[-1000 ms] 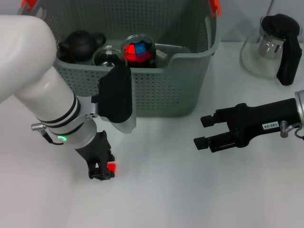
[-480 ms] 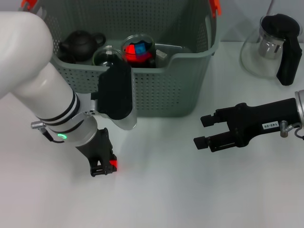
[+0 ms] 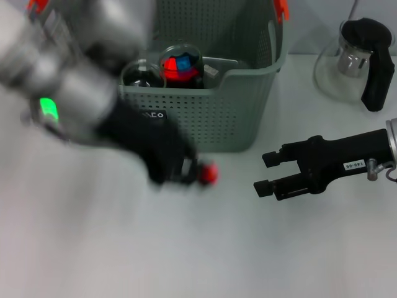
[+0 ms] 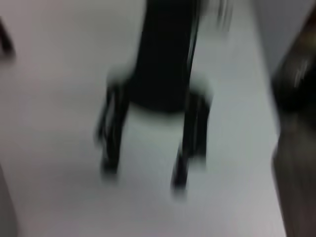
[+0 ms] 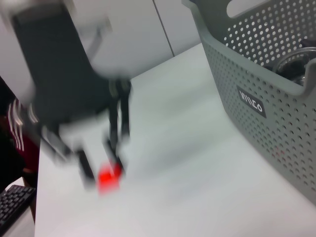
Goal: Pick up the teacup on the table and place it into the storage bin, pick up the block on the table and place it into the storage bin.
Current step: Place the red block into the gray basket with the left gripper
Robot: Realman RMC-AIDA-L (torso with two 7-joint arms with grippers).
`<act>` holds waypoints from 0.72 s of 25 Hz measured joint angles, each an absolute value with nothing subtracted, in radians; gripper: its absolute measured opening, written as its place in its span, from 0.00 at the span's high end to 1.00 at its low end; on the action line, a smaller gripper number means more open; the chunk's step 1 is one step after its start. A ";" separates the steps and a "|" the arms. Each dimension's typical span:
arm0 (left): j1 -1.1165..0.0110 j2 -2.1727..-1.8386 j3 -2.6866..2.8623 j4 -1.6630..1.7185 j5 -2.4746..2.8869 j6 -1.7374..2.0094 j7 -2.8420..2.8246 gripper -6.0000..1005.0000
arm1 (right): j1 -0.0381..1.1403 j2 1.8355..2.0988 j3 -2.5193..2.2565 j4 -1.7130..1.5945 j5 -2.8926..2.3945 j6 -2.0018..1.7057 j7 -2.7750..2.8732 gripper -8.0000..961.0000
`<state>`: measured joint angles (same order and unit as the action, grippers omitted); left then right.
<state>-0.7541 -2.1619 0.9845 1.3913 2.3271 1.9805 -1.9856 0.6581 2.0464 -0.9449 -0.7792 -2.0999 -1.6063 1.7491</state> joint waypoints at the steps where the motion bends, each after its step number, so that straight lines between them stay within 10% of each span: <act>1: -0.779 -2.159 0.919 1.399 2.297 1.990 -2.001 0.76 | 0.658 2.046 -0.945 -0.779 -2.100 -1.606 1.748 0.13; 18: -0.941 -2.091 0.832 1.085 2.224 1.199 -2.089 0.67 | 0.664 2.046 -0.945 -0.779 -2.102 -1.609 1.746 0.13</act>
